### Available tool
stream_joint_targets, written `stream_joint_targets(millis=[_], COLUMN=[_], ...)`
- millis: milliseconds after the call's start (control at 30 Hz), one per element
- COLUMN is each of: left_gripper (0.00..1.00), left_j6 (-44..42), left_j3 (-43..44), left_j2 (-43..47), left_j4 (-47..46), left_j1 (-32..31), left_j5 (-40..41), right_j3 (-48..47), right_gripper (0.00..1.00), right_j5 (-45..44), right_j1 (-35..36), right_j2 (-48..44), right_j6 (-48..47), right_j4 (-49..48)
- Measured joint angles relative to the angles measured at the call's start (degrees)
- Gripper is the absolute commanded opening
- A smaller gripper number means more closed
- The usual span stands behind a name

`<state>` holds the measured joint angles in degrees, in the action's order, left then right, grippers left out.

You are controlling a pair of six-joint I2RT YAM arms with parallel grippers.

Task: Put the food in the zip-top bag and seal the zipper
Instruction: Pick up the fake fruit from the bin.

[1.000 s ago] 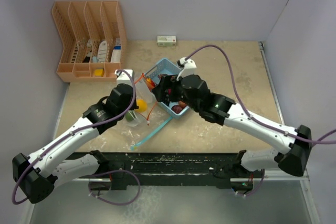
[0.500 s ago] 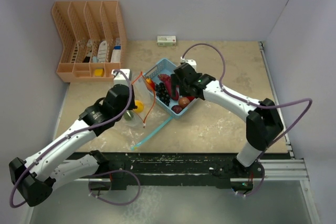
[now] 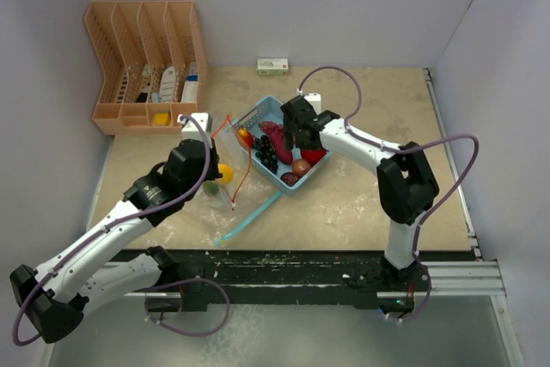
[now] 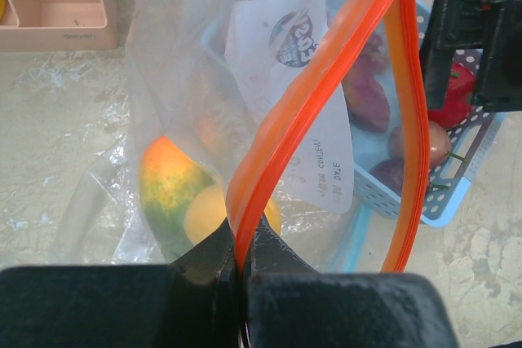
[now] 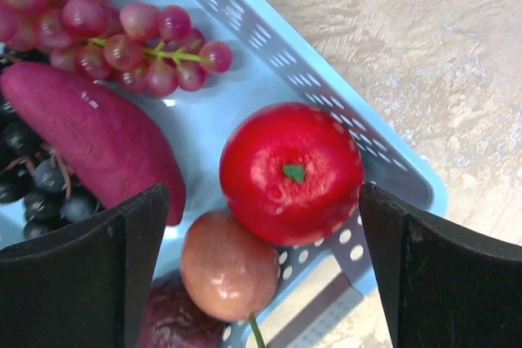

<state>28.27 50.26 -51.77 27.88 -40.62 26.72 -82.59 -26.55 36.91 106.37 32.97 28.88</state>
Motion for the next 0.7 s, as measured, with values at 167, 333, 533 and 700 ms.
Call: stream_joint_targets(millis=[167, 333, 533, 700], left_gripper=[0.0, 0.0, 0.0, 0.0], left_j6=[0.0, 0.0, 0.02, 0.02], left_j3=[0.0, 0.0, 0.0, 0.0], left_j2=[0.31, 0.87, 0.9, 0.9], left_j4=[0.02, 0.02, 0.02, 0.07], left_j1=[0.0, 0.0, 0.0, 0.0], left_j5=[-0.42, -0.52, -0.57, -0.59], right_j3=[-1.33, -1.27, -0.57, 0.07], right_gripper=[1.0, 0.97, 0.74, 0.59], right_j5=[-1.25, -1.22, -1.16, -1.73], right_j1=[-0.09, -0.11, -0.11, -0.11], right_j2=[4.87, 6.73, 6.84, 6.86], right_j6=[0.17, 0.74, 0.94, 0.94], right_j4=[0.09, 0.17, -1.01, -2.73])
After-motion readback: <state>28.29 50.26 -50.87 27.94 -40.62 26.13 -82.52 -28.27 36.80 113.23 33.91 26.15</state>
